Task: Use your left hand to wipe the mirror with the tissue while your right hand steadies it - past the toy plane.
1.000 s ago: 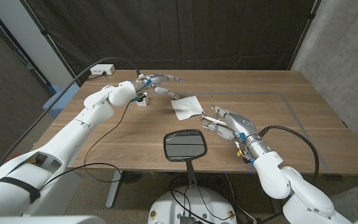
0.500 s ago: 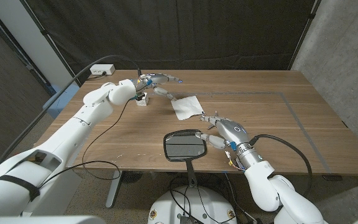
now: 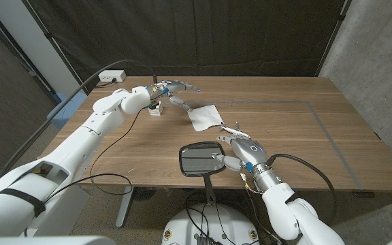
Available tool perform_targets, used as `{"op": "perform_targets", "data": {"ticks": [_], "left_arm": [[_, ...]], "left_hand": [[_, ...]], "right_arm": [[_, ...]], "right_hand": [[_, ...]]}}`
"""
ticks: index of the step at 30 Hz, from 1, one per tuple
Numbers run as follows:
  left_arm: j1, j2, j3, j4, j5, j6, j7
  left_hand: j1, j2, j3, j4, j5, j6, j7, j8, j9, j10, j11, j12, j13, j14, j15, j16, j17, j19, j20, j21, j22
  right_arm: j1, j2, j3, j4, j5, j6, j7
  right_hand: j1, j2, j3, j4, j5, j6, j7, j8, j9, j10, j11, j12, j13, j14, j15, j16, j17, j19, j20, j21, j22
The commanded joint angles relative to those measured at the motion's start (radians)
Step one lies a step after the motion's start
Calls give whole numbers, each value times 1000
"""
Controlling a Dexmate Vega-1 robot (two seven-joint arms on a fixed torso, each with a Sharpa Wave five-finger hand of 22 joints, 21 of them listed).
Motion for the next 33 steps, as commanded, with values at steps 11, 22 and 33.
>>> {"op": "perform_targets", "data": {"ticks": [11, 22, 33], "left_arm": [[3, 8, 44, -29, 166, -5, 55], [-12, -5, 77, -6, 215, -13, 24], [-53, -32, 126, 59, 246, -21, -13]], "left_hand": [[35, -8, -19, 8, 26, 42, 27, 8, 4, 52, -19, 11, 5, 31, -35, 14, 3, 15, -6, -11, 3], [48, 2, -28, 18, 32, 19, -2, -8, 4, 42, -5, 0, 4, 22, -56, 8, 4, 17, -13, -17, 4], [41, 42, -33, 46, 28, 33, -22, -12, 4, 59, -14, -2, 4, 22, -89, 5, 4, 15, -37, -27, 5]], "right_arm": [[18, -5, -58, 7, -107, -39, 148], [37, -21, -63, -22, -159, -58, 314], [49, -40, -56, -42, -197, -44, 421]], "right_hand": [[92, 40, 57, -7, 9, 42, -26, -2, 3, 16, -53, -7, -2, -9, -74, -7, 3, 2, -11, 15, 3], [124, 3, 63, 0, -8, -28, -12, -43, 3, -44, -25, -40, -2, -60, -46, -19, 3, -25, -3, 11, 3], [199, 29, 109, -14, -24, -55, -16, -55, 4, -76, -30, -54, -2, -90, -37, -18, 3, -36, -1, 10, 3]]}}
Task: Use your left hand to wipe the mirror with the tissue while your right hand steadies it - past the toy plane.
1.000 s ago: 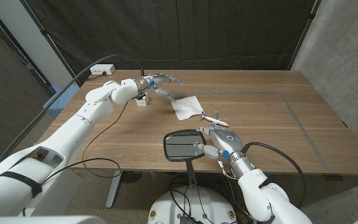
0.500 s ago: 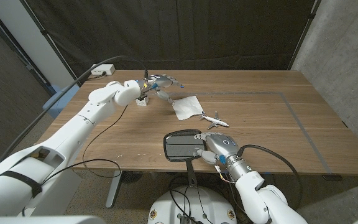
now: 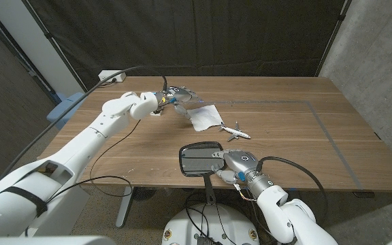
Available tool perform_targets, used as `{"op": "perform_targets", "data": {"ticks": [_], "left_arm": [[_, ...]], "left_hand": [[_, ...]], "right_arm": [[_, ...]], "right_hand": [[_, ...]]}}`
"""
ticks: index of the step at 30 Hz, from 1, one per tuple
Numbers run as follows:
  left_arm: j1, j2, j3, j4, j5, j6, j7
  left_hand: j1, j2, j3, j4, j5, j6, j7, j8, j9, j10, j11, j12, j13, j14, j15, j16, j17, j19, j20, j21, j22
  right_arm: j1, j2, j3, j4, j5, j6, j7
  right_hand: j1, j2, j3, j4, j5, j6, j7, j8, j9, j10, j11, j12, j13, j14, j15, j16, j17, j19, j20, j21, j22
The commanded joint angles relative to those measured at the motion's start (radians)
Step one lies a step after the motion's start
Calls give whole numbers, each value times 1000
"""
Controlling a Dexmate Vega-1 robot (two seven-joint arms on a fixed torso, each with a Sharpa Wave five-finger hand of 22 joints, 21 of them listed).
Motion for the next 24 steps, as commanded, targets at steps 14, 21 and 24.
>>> {"op": "perform_targets", "data": {"ticks": [14, 21, 24], "left_arm": [[-65, -53, 85, 120, 72, -1, 35], [-69, -58, 90, 148, 60, -20, 95], [-68, -55, 91, 158, 60, -33, 135]], "left_hand": [[47, 82, 15, 20, -33, 123, 21, 28, 1, 148, -14, 25, -3, 109, -128, 20, -5, 44, -35, -9, 2], [60, 93, 1, 26, -72, 298, 105, 71, -9, 281, -16, 32, -7, 211, -142, 39, -2, 86, -56, -9, 3], [66, 101, 1, 28, -80, 332, 96, 75, -12, 345, -17, 43, -5, 257, -159, 53, 6, 99, -60, -8, 3]], "right_arm": [[38, -16, -12, -6, -119, 47, 213], [56, 5, -28, 19, -193, 60, 263], [58, 8, -35, 28, -235, 68, 270]], "right_hand": [[104, 14, 73, -5, -25, -37, -7, -11, 4, -33, -27, -11, 3, -30, -33, 3, 1, -22, -3, 2, 2], [104, 30, 96, 19, -29, -60, 20, -17, 4, -69, 52, -20, 3, -59, -18, 2, 5, -54, -14, -3, 5], [105, 32, 99, 19, -29, -61, 21, -17, 4, -70, 52, -20, 3, -62, -17, 2, 5, -57, -16, -3, 6]]}}
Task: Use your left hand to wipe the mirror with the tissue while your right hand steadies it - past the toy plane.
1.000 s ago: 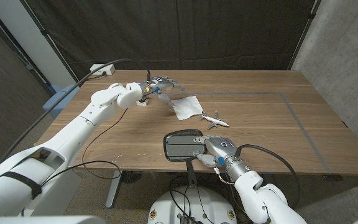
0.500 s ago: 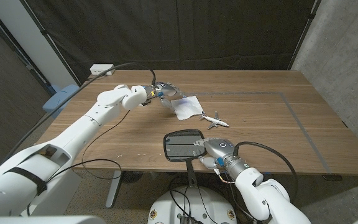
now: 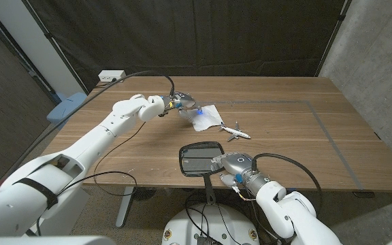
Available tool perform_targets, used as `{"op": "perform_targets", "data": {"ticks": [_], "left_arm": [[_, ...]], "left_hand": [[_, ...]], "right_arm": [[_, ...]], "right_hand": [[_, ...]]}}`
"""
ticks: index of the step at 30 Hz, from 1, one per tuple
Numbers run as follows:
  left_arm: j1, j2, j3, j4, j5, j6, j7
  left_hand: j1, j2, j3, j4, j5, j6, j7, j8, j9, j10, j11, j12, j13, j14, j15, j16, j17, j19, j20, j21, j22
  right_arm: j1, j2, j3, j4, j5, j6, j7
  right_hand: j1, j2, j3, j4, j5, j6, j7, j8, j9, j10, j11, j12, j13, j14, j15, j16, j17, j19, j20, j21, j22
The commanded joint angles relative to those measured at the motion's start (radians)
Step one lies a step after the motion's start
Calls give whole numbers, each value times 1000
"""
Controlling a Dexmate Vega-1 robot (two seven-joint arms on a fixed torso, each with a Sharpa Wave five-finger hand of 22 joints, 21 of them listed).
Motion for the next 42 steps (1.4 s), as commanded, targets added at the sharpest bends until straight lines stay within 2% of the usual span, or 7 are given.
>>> {"op": "perform_targets", "data": {"ticks": [1, 14, 25, 28, 31, 35, 42], "left_arm": [[-8, -5, 16, 45, 4, -29, 115], [16, 18, 28, 50, 62, -33, 302], [35, 43, 53, 29, 155, -1, 404], [42, 45, 50, 3, 148, 18, 325], [47, 39, 40, 4, 126, 20, 300], [62, 32, 21, -1, 93, 27, 298], [36, 2, 42, -18, 83, 68, 63]], "left_hand": [[13, 17, 0, 5, -11, 52, -4, 12, 0, 79, -2, 16, 2, 68, -158, 23, 12, 23, -4, -2, 4], [177, 69, 62, -38, -92, 378, -79, 73, -6, 379, -10, 20, 6, 307, -190, 68, 55, 121, -52, 18, 7], [272, 63, 85, -49, -119, 405, -88, 51, -7, 450, -10, 13, 22, 393, -196, 87, 92, 151, -69, 24, 10], [223, 23, 46, -13, -133, 306, -92, -8, -4, 369, -8, -38, 17, 358, -186, 61, 111, 134, -61, 19, 15], [56, -42, -62, 72, -93, 16, -90, -130, 1, 127, 20, -88, 15, 198, -165, -13, 150, 80, -19, 1, 20], [-39, -68, -137, 124, -54, -195, -64, -136, 5, -81, 73, -89, 12, 75, -104, -51, 159, 27, 16, -22, 20], [-106, -43, -170, 171, -36, -293, -59, -128, 7, -153, 107, -83, 9, -1, -64, -66, 148, -24, 30, -44, 19]], "right_arm": [[21, 23, -25, 36, -125, 27, 70], [19, 41, -9, 63, -187, 67, 111], [5, 45, 14, 60, -172, 79, 98], [-1, 44, 21, 54, -165, 79, 92], [-3, 44, 26, 50, -153, 82, 94], [-4, 41, 31, 47, -137, 87, 92], [-13, 37, 40, 42, -113, 85, 69]], "right_hand": [[-2, 9, 6, 5, 1, -1, 5, -5, 4, -2, 5, -2, 3, -9, -21, 2, 3, -8, -1, -3, 6], [10, 13, 27, -2, 0, 13, -6, 4, 4, 4, -51, 5, 3, -11, -27, 6, 2, -13, -6, 1, 7], [11, 9, 32, -3, -1, 16, -7, 6, 4, 4, -48, 6, 3, -12, -27, 7, 2, -17, -5, 1, 8], [11, 8, 33, -3, -2, 16, -7, 6, 4, 4, -48, 6, 3, -13, -27, 7, 2, -18, -6, 2, 8], [11, 7, 34, -3, -2, 15, -7, 6, 4, 5, -48, 6, 3, -10, -28, 8, 2, -18, -4, 2, 8], [11, 6, 36, -3, -3, 14, -7, 5, 4, 4, -46, 7, 3, -9, -27, 9, 2, -19, -4, 3, 8], [9, 2, 37, -2, -4, 9, -6, 3, 4, 6, -44, 8, 3, -6, -30, 10, 2, -20, -3, 4, 8]]}}
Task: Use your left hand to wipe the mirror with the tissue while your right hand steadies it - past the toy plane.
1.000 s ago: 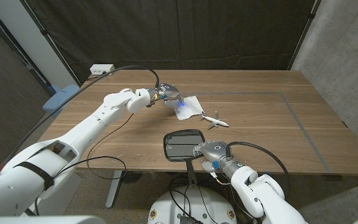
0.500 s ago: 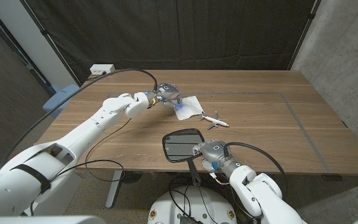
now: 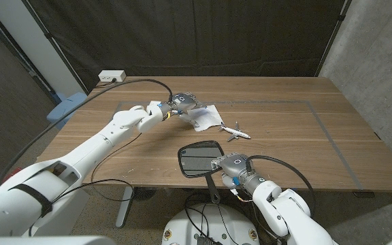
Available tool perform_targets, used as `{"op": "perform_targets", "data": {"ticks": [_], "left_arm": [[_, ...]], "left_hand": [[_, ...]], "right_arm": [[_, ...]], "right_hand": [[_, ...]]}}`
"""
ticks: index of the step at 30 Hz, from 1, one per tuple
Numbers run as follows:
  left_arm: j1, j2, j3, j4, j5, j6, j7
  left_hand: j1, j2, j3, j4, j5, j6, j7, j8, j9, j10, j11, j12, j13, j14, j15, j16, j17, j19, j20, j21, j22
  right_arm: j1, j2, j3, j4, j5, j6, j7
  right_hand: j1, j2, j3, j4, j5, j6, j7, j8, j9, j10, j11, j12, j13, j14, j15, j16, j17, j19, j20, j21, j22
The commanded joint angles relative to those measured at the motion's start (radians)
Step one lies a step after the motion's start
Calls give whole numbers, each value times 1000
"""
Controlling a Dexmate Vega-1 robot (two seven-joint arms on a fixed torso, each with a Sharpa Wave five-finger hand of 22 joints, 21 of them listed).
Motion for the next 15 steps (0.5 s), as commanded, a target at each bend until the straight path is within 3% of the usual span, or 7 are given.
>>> {"op": "perform_targets", "data": {"ticks": [1, 6, 11, 13, 15], "left_arm": [[-24, -38, 13, -13, -35, 45, -278], [-66, -67, 33, 31, -67, 31, -396], [-90, -75, 61, 48, -47, 18, -400], [-92, -72, 71, 46, -29, 10, -369], [-90, -67, 77, 45, -12, 0, -318]], "left_hand": [[-25, 15, -9, 21, 15, -28, 10, 10, 4, -44, 14, 0, 0, -50, -57, -14, -8, -32, 10, -14, 0], [-30, 68, -2, 40, 29, -82, 22, 7, 5, -116, 18, -1, -1, -133, -37, -21, -20, -73, 23, -31, 0], [-14, 96, 8, 38, 34, -95, 13, 13, 5, -140, -32, 7, 0, -174, -35, -20, -28, -94, 28, -41, 0], [15, 92, 12, 20, 34, -55, 2, 34, 5, -124, -61, 20, 1, -171, -44, -9, -37, -93, 26, -42, -1], [57, 85, 16, -5, 35, 1, -6, 55, 5, -61, -84, 43, 2, -146, -63, 5, -50, -78, 17, -38, -3]], "right_arm": [[-14, -5, 18, -11, 41, 3, -27], [-20, -6, 22, -14, 62, -1, -34], [-23, -8, 25, -16, 74, -6, -42], [-24, -10, 26, -17, 77, -9, -47], [-24, -10, 26, -17, 78, -13, -47]], "right_hand": [[1, -6, 7, 4, -4, 3, 0, 3, 4, 6, -1, 8, 5, 2, -26, 6, 2, -2, 4, 4, 4], [-2, -10, 7, 5, -5, 1, 1, 3, 4, 7, -1, 8, 5, 4, -26, 7, 2, -2, 5, 6, 4], [-5, -13, 8, 6, -6, 0, 3, 3, 4, 6, 1, 8, 5, 5, -28, 8, 2, -2, 6, 7, 4], [-6, -14, 8, 7, -7, -1, 3, 3, 3, 5, 0, 8, 5, 5, -28, 8, 2, -3, 7, 7, 4], [-7, -15, 8, 7, -7, -2, 3, 2, 3, 6, 1, 9, 5, 5, -28, 8, 2, -3, 7, 7, 4]]}}
